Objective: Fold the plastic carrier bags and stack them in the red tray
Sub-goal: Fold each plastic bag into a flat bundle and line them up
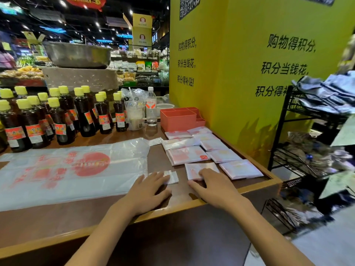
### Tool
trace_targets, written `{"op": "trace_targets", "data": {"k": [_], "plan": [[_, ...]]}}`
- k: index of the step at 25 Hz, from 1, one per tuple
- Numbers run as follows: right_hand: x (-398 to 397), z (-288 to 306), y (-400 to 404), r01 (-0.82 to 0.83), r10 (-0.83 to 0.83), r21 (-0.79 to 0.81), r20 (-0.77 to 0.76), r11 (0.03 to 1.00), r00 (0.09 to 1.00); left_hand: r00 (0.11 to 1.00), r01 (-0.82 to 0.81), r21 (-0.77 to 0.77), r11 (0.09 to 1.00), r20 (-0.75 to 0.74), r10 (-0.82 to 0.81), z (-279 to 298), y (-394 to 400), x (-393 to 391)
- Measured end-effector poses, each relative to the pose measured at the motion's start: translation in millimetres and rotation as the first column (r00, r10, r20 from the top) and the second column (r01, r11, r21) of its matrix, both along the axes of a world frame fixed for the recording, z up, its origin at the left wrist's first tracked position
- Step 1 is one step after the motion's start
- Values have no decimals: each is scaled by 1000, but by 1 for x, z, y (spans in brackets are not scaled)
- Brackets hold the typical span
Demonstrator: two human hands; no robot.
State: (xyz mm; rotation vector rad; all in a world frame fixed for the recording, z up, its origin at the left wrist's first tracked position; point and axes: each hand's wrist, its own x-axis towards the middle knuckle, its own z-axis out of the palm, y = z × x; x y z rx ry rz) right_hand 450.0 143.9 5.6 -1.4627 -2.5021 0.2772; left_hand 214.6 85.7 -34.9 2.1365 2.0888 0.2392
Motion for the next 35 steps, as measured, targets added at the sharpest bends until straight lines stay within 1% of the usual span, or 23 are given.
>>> {"op": "trace_targets", "data": {"k": [2, 7, 9, 11, 13, 14, 16, 19, 21, 24, 26, 28, 30, 33, 35], "plan": [[1, 2, 6, -45, 46, -44, 20, 998, 999, 1000, -1, -2, 1000, -1, 1, -1, 0, -1], [11, 3, 25, -86, 85, -164, -13, 983, 996, 1000, -3, -12, 1000, 26, 3, 1, -1, -1], [14, 3, 30, -107, 106, -151, -16, 983, 994, 998, 0, 1, 1000, 56, 0, 2, -1, 0], [12, 2, 33, -123, 120, -95, -31, 988, 992, 991, 0, 41, 999, 134, -5, 4, -3, 1], [3, 0, 29, -160, 159, -29, -36, 987, 987, 971, -24, 114, 993, 237, -4, 8, -8, -3], [-5, 0, 26, -192, 192, -4, -33, 981, 981, 966, -41, 158, 987, 257, -1, 11, -11, -7], [-27, -2, 15, -269, 270, 29, -52, 963, 962, 969, -80, 199, 977, 245, 30, 16, -23, -26], [-71, -3, -1, -350, 353, 51, -141, 935, 925, 965, -190, 162, 969, 211, 154, 20, -50, -75], [-106, -2, -10, -404, 400, 16, -186, 915, 898, 946, -298, 123, 947, 169, 276, 19, -72, -111], [-155, -6, -23, -494, 474, -108, -168, 863, 864, 904, -412, 27, 911, 140, 404, 16, -107, -148], [-178, -14, -29, -497, 484, -164, -115, 852, 867, 890, -435, 31, 900, 163, 425, 11, -123, -160], [-189, -25, -29, -482, 476, -104, -78, 870, 876, 884, -450, 93, 888, 182, 429, 5, -128, -164], [-190, -29, -23, -456, 447, -39, -135, 889, 884, 888, -453, 146, 880, 168, 429, 4, -127, -162], [-183, -29, -18, -429, 408, -30, -255, 903, 877, 902, -430, 206, 879, 135, 409, 6, -127, -158], [-181, -29, -18, -421, 392, -22, -322, 907, 862, 907, -418, 205, 885, 143, 395, 9, -128, -156]]}}
